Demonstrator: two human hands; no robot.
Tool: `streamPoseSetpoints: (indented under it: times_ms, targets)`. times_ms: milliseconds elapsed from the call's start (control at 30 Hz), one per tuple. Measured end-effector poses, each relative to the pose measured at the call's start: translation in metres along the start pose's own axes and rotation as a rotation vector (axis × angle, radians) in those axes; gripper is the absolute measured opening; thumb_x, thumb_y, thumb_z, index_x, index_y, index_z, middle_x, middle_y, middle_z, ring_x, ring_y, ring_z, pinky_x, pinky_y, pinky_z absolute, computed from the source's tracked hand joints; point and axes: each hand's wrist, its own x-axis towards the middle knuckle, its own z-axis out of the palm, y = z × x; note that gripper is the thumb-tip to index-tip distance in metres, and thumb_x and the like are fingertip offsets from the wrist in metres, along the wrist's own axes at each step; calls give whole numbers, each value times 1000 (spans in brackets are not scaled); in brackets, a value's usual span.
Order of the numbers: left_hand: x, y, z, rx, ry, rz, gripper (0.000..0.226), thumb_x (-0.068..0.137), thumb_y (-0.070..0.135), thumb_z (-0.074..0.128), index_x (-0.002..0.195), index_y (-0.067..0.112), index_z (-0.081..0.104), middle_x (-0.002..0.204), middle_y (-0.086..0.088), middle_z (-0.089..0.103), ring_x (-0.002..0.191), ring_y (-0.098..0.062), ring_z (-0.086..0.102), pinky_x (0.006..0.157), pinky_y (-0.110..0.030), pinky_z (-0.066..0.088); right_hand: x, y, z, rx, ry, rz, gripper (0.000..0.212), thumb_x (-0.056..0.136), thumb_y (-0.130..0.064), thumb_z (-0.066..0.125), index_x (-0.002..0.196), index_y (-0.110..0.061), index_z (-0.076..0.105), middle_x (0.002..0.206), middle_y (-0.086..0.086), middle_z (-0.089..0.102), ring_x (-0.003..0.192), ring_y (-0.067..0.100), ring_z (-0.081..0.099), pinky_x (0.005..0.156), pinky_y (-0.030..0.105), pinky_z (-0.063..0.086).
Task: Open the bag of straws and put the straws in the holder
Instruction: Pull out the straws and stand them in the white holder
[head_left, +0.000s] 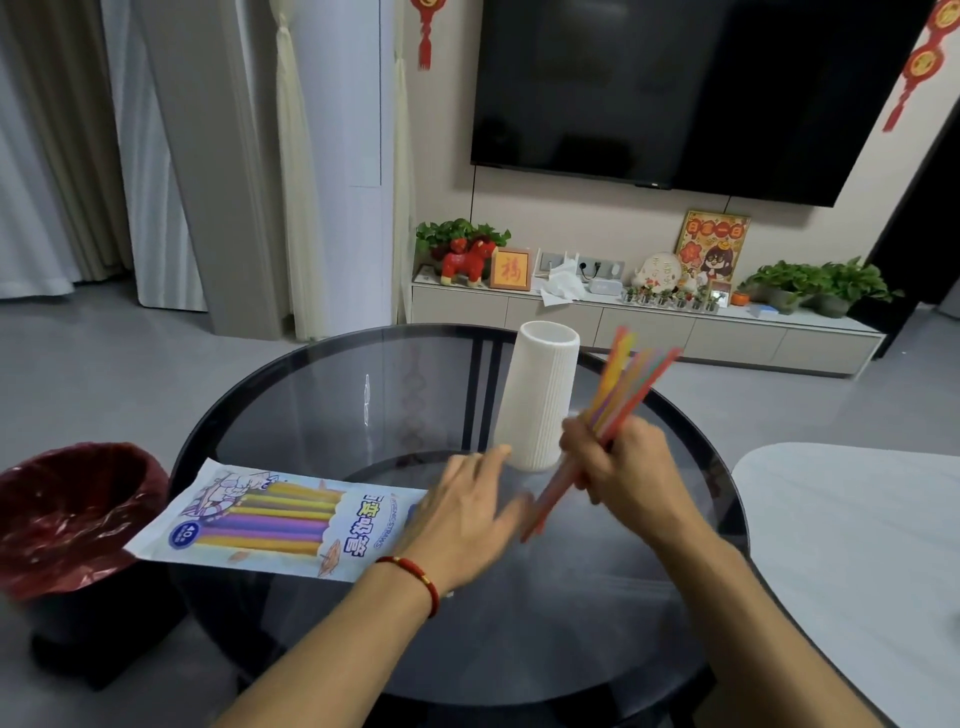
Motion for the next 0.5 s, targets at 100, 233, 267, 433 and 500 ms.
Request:
streamPoseSetpoints:
  times_ms: [100,233,267,433,500]
  targets:
    - [-3,-20,-7,237,73,-75,44,98,48,34,133,23,44,123,-2,54,119,-23,45,100,-41,42,18,-3,-22,345,258,24,34,98,-19,60,67,-9,70,47,9,63,39,20,55,45,28,48]
    - [-4,-25,-5,309,12,-161,46,100,47,31,135,20,45,127,-7,54,119,-25,45,105,-41,37,53,-13,-37,700,532,70,30,98,-15,57,71,-9,68,46,2,60,39,16,51,42,25,45]
    - [-4,-26,-6,303,4,-172,46,100,48,31,135,20,44,128,-8,54,120,-25,44,105,-41,37,62,-16,-38,737,582,86,30,100,-16,57,73,-8,67,46,0,61,39,15,52,41,24,45]
    - [-3,-23,-9,318,-25,-190,42,99,46,33,135,24,40,129,-5,53,121,-25,43,103,-44,39,104,-24,-43,671,715,119,26,92,-23,61,72,-8,68,46,0,62,41,17,57,48,30,49]
    - [-3,-22,-11,314,-25,-192,40,99,43,34,134,25,38,128,-4,54,121,-25,43,102,-44,40,115,-22,-43,571,694,114,26,87,-28,60,70,-9,67,45,2,62,40,19,57,48,32,49]
